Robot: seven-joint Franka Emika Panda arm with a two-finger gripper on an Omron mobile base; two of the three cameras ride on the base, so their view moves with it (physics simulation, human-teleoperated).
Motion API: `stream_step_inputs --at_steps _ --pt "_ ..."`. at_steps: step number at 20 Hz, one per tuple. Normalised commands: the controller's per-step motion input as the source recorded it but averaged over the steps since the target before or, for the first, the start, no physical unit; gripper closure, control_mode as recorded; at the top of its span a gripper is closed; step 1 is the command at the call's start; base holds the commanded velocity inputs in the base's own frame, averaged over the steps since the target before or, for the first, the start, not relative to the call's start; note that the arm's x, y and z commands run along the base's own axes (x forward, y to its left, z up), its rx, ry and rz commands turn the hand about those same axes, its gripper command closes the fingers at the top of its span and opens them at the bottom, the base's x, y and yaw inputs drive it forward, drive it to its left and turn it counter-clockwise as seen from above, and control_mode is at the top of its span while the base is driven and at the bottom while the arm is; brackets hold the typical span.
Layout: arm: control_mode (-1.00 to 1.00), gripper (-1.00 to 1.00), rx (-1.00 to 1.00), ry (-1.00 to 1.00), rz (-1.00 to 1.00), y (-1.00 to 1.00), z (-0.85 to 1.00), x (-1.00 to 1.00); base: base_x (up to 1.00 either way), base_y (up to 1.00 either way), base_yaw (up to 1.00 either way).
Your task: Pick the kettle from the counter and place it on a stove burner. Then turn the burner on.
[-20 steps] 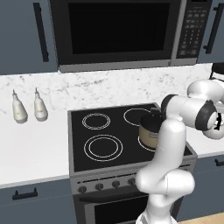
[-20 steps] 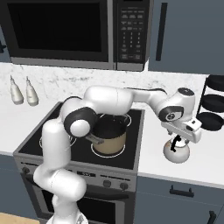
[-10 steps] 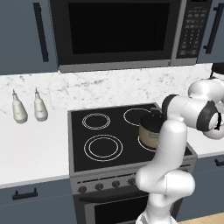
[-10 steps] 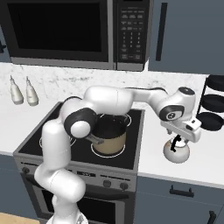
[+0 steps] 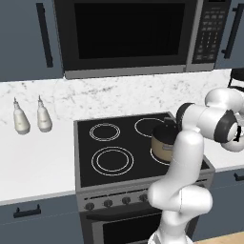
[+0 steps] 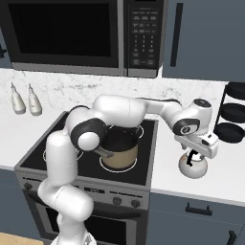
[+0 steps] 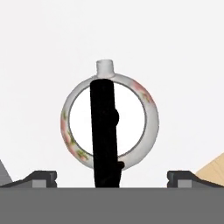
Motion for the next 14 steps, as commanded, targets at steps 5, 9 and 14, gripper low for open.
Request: stream_step_inputs --at_steps 5,9,14 --pt "-1.00 -1.00 0.00 0.00 0.00 0.00 -0.18 0.02 0.00 0.00 0.00" --pt "-1.00 -1.00 0.00 0.00 0.00 0.00 -0.23 0.05 0.00 0.00 0.00" --pt "-1.00 -1.00 0.00 0.00 0.00 0.00 -0.04 0.04 0.00 0.00 0.00"
